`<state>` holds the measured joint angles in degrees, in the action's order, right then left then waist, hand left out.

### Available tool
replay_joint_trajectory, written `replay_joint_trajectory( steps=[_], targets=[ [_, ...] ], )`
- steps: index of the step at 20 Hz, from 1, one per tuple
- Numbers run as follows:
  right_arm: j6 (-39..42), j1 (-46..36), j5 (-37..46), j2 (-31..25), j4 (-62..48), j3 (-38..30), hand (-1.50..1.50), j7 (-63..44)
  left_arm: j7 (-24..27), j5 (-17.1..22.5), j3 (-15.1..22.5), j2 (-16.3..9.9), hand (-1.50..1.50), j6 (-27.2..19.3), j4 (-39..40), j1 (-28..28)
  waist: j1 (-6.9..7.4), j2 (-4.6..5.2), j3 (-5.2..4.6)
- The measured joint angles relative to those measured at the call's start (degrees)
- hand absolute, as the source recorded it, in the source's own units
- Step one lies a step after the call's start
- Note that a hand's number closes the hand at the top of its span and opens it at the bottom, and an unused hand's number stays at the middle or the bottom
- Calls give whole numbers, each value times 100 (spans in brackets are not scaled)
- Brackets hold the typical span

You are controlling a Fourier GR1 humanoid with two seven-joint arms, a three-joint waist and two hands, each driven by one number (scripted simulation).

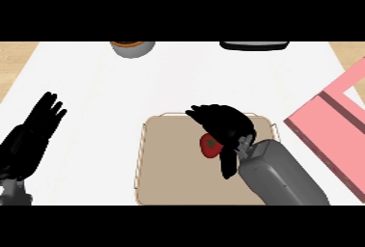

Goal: Pick the tomato from the tray and place it in the cardboard box

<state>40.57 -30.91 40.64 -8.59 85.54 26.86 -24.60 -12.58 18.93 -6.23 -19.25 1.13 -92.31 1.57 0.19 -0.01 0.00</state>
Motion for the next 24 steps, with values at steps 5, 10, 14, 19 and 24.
replay_joint_trajectory(
  steps=[5,10,14,19,24],
  targets=[
    [-23,119,394,211,-122,16,-150,6,-108,-91,-96,89,0,49,-17,12,2,-1,0],
    [-17,163,731,312,-314,-35,-150,163,44,-202,-189,193,0,191,124,17,1,0,0],
    [-60,182,938,326,-553,-103,-150,422,-95,-331,-176,283,0,131,99,156,-1,1,0],
    [-93,241,1227,390,-827,-119,-150,623,-279,-391,-192,375,0,132,-212,35,7,0,1],
    [-218,227,1527,571,-1168,-145,-150,714,-414,-426,-254,442,0,143,-308,94,6,1,1]
  ],
)
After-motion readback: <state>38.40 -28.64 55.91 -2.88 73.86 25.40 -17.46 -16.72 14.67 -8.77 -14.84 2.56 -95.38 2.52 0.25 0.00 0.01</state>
